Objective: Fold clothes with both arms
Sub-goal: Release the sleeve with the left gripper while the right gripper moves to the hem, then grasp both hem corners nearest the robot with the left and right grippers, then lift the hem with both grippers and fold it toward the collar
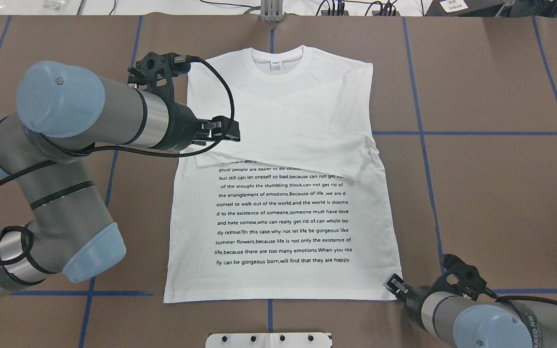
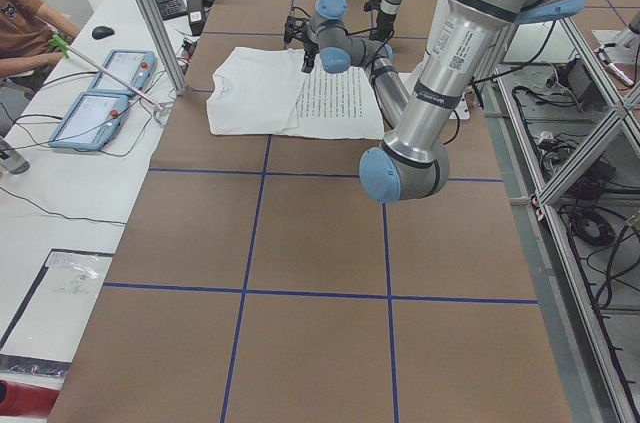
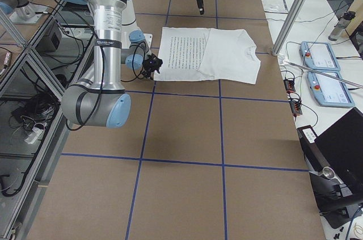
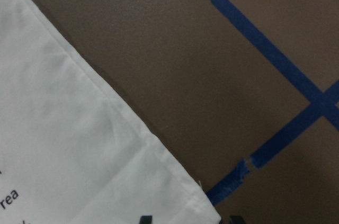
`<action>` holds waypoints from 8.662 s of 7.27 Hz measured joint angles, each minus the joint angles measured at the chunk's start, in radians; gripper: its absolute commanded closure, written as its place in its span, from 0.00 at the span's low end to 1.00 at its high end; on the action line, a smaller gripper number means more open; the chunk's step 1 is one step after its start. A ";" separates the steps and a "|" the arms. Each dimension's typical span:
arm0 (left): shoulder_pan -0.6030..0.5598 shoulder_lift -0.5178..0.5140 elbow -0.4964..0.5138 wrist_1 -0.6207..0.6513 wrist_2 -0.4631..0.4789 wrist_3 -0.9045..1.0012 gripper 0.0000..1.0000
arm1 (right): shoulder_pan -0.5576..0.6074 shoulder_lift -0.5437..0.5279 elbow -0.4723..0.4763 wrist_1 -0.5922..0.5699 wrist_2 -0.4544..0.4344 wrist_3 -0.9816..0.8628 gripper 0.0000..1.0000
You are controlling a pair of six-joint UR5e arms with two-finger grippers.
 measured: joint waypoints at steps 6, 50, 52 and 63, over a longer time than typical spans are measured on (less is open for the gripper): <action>-0.001 0.005 -0.007 0.000 0.002 0.000 0.18 | -0.016 -0.003 0.000 -0.001 0.004 0.000 0.49; 0.478 0.450 -0.399 0.289 0.168 -0.583 1.00 | -0.100 -0.083 0.191 -0.016 0.024 -0.006 1.00; 0.485 0.450 -0.411 0.290 0.167 -0.584 1.00 | -0.108 -0.085 0.200 -0.016 0.020 -0.005 1.00; -0.098 0.060 0.215 -0.097 0.077 -0.046 1.00 | 0.675 0.565 -0.306 -0.397 0.353 -0.673 1.00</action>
